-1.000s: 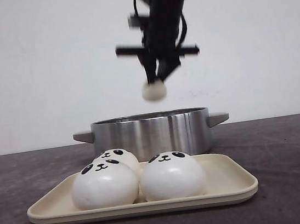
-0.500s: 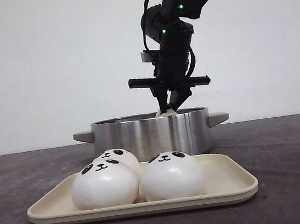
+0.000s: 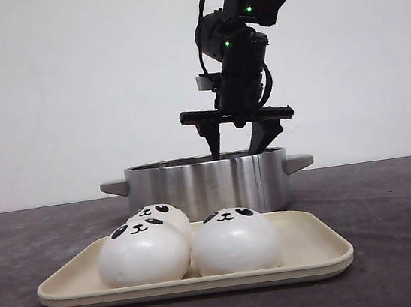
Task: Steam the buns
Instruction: 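Open the right gripper to release the bun and raise it, then move the open left gripper down to the rear bun on the tray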
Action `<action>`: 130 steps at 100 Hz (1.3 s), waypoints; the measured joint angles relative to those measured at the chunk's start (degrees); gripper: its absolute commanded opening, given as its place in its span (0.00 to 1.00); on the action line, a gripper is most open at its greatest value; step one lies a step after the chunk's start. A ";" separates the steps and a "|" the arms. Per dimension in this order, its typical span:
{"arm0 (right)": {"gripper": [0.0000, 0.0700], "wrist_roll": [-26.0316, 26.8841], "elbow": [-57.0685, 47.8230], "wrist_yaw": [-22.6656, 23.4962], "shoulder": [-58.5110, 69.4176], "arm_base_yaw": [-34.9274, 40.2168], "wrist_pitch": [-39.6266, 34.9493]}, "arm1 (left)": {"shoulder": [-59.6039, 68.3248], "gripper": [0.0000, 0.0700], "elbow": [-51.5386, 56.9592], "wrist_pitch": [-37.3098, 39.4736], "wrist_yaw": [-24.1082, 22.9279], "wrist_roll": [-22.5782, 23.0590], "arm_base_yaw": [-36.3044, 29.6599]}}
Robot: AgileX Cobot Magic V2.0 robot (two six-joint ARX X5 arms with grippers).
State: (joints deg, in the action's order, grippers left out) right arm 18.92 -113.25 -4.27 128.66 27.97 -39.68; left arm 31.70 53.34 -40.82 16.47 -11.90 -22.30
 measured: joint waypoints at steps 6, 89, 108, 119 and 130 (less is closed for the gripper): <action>0.65 0.02 0.00 0.00 0.00 0.00 0.00 | 0.00 0.90 0.00 -0.02 0.00 0.00 0.00; 0.01 -6.88 -2.84 -9.55 -36.20 17.66 -6.01 | 5.11 0.78 0.00 -0.77 -0.02 -1.22 -3.85; 0.01 -8.92 -2.86 -12.83 -49.11 26.88 -7.93 | 12.13 0.79 0.02 2.40 -0.02 -3.48 -4.85; 0.01 -9.57 -3.21 -15.12 -54.36 30.08 -10.36 | 18.25 0.80 0.02 6.12 -0.31 -4.00 -5.53; 0.01 -9.94 -3.23 -17.27 -57.48 31.82 -14.05 | 24.81 0.80 0.07 6.75 -3.58 -4.17 -6.97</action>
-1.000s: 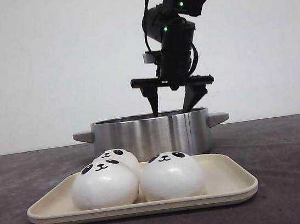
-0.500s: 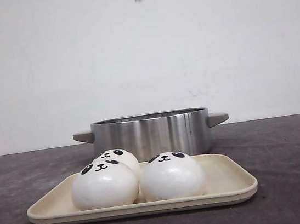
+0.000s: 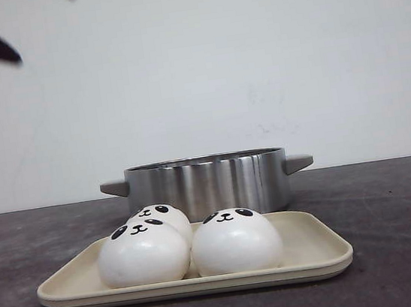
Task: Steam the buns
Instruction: 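Move the open left gripper down to the rear bun on the tray, then close the left gripper on the bun and lift it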
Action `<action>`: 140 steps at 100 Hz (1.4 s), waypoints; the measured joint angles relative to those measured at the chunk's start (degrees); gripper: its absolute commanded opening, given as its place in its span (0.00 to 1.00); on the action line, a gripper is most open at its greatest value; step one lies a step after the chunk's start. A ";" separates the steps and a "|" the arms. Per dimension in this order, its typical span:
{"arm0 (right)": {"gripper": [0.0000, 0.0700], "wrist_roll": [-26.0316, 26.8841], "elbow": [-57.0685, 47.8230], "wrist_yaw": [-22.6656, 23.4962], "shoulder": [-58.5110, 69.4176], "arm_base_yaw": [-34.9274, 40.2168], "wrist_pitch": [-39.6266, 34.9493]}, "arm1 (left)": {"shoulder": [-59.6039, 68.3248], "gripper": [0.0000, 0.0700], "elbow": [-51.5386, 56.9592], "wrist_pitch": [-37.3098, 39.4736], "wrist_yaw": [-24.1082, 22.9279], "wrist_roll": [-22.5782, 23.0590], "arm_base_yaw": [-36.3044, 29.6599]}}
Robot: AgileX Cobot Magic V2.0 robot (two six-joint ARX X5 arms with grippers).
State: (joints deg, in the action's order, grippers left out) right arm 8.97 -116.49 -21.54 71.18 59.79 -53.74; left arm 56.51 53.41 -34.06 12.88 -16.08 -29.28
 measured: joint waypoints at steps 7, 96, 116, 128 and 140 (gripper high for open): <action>0.01 -0.15 0.02 -1.60 -1.09 0.17 -1.77 | 4.37 0.83 0.55 -0.09 -1.92 -0.02 -1.01; 0.01 0.52 0.07 -2.51 -3.69 0.17 -2.84 | 40.19 0.93 19.37 -12.26 -7.06 -2.80 -6.75; 0.01 1.88 0.07 -2.51 -3.69 0.17 -2.86 | 43.89 0.93 19.37 -9.97 -7.06 -2.80 -6.75; 0.01 2.03 0.07 -2.49 -3.69 0.17 -3.32 | 44.39 0.93 19.37 -8.17 -7.06 -2.82 -6.75; 0.01 2.47 0.09 -2.51 -3.67 0.17 -4.63 | 45.66 0.93 19.39 -7.13 -7.08 -2.82 -6.75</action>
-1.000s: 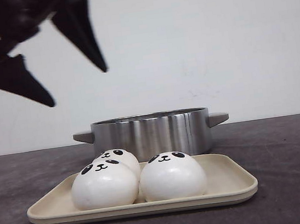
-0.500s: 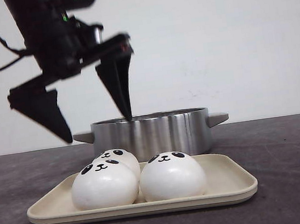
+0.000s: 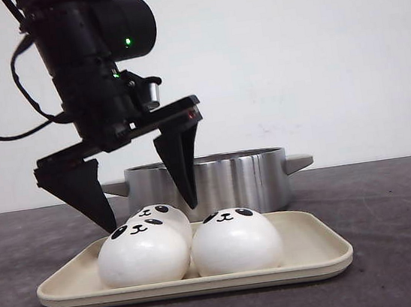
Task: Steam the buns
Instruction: 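Close the left gripper on the bun and lift it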
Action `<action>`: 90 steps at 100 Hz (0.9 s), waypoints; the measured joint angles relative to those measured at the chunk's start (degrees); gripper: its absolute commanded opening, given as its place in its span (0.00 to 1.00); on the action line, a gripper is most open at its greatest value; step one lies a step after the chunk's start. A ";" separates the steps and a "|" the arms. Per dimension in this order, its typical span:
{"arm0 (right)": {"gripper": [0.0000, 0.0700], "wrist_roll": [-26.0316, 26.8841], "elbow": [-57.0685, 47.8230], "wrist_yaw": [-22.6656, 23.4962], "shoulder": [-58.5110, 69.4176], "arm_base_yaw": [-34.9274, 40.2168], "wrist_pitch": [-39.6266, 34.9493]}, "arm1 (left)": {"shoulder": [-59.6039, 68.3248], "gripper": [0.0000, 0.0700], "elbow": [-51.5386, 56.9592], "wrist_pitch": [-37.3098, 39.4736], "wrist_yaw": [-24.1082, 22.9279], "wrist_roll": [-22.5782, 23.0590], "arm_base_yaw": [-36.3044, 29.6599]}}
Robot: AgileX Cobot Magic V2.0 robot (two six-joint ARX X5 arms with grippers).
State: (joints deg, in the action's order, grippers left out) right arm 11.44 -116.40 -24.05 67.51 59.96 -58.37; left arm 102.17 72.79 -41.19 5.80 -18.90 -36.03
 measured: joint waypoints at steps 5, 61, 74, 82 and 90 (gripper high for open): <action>0.01 0.31 0.02 0.00 0.00 0.00 -0.50 | 0.66 0.93 0.00 0.11 0.00 0.00 0.00; 0.01 0.85 0.11 0.00 0.48 0.00 -3.78 | 2.60 0.00 0.00 0.44 0.02 -0.52 0.00; 0.01 0.85 0.15 0.00 0.50 0.00 -3.87 | 2.60 0.00 1.01 -1.79 0.26 -0.15 0.00; 0.01 0.85 0.15 0.00 0.50 0.00 -3.87 | 2.60 0.00 2.99 -4.44 2.34 0.15 -0.09; 0.01 0.85 0.15 0.02 0.50 0.00 -3.91 | 2.36 0.00 5.90 -7.17 6.08 0.35 -0.61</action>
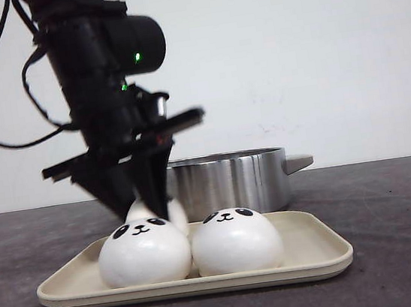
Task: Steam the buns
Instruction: 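Close the left gripper on the bun and lift it, then carry the bun with the left gripper into the steel pot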
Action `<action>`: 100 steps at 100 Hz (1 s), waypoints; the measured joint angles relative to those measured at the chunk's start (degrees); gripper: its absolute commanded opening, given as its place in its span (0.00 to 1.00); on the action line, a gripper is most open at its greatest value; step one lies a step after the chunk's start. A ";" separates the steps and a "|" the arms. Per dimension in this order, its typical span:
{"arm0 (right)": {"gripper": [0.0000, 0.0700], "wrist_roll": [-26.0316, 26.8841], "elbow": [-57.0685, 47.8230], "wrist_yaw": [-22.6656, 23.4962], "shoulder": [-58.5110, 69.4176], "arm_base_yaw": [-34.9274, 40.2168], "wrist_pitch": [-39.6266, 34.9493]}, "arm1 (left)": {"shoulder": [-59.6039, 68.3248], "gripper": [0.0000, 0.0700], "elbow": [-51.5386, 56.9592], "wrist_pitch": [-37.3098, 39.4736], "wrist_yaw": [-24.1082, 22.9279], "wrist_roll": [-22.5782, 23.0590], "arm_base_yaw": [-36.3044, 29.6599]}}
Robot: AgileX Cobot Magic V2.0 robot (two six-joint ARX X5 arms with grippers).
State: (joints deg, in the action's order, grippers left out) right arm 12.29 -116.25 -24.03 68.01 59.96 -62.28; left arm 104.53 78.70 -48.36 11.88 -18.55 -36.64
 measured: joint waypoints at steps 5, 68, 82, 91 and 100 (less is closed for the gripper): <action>0.01 -0.02 0.00 -0.02 0.00 0.00 0.00 | -0.33 0.00 2.40 -2.23 2.38 0.17 -0.61; 0.01 -0.02 0.04 0.00 -0.04 0.00 0.33 | -3.30 0.00 24.90 6.78 -11.63 3.85 2.40; 0.01 -0.07 0.04 -0.02 -0.04 0.00 0.33 | -1.86 0.00 24.96 10.21 -13.22 3.85 5.14; 0.01 -0.26 0.04 0.00 -0.04 0.00 0.33 | 0.55 0.00 24.98 11.08 -13.25 3.82 6.69; 0.01 -0.46 0.04 0.00 -0.04 0.00 0.33 | 3.72 0.00 24.98 10.91 -13.22 3.54 8.02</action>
State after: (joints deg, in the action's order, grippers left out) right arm 11.84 -116.20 -24.03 67.96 59.96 -61.95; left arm 108.25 103.68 -37.45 -1.34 -15.00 -28.62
